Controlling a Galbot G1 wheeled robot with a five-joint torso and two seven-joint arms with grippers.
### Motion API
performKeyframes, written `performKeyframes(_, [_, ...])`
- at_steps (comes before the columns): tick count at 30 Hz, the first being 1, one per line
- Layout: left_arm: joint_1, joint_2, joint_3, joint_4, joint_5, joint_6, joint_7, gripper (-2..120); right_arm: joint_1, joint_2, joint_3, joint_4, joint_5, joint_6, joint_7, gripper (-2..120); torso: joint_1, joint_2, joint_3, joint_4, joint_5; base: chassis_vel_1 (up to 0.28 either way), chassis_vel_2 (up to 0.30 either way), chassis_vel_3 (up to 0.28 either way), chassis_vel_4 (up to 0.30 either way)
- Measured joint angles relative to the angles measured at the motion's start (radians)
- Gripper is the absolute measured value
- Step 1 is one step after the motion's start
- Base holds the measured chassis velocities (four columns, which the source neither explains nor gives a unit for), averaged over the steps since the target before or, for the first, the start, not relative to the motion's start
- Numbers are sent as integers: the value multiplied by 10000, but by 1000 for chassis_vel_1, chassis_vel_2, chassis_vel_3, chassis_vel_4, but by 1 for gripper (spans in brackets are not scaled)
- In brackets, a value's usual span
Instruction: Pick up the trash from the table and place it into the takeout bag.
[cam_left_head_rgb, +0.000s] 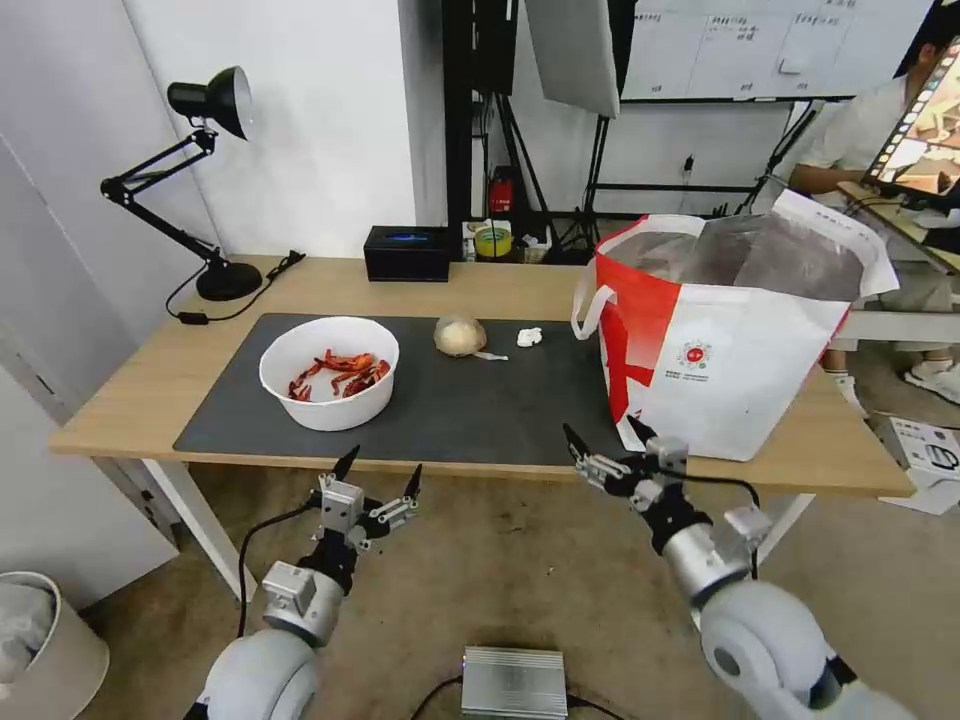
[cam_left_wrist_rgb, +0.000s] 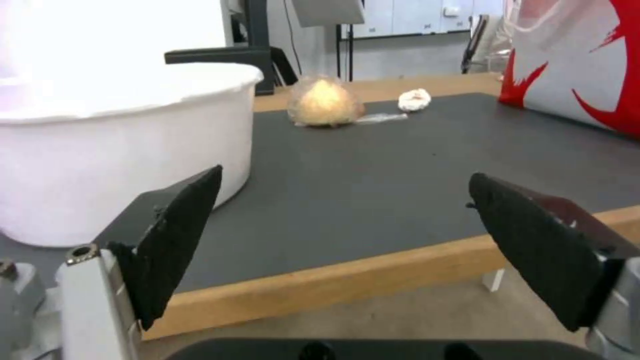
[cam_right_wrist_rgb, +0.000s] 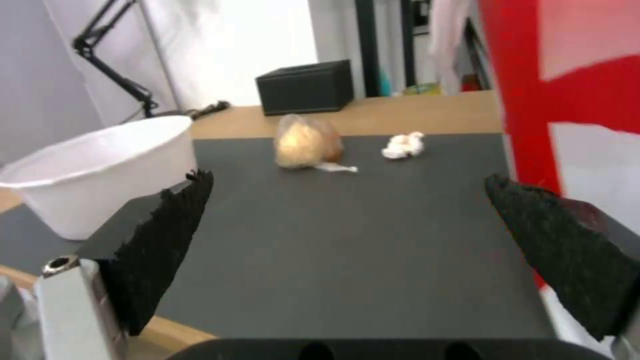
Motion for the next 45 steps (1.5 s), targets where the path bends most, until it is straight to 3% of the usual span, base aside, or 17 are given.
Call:
performKeyframes(9, [-49, 23, 39, -33, -8, 27, -70, 100, 838, -381, -609, -75, 972, -456, -509, 100, 0, 0, 0, -1, 0, 0, 0, 0, 0])
performKeyframes(18, [5, -40, 0, -5, 20, 34, -94, 100, 2951, -401, -1988, -872, 1145, -744, -256, 100, 0, -1, -1, 0, 0, 0, 0, 0, 0])
performKeyframes(22, [76, -65, -86, -8, 32, 38, -103, 100, 3718, -197, -2605, -1296, 1151, -902, 173, 100, 0, 0, 0, 0, 0, 0, 0, 0, 0])
performKeyframes(28, [260, -134, -275, -38, 58, 40, -109, 100, 4853, 517, -3482, -1914, 1244, -1649, 1622, 100, 0, 0, -1, 1, 0, 0, 0, 0, 0])
performKeyframes(36, [430, -172, -398, -81, 89, 45, -114, 100, 5878, 1187, -4083, -2769, 1173, -2479, 3247, 100, 0, 0, -1, 0, -1, 0, 0, 0, 0])
performKeyframes(45, [480, -215, -427, -56, 116, 45, -115, 100, 6763, 1858, -4443, -3749, 1283, -3026, 4096, 100, 0, 1, 0, 0, 0, 0, 0, 0, 0])
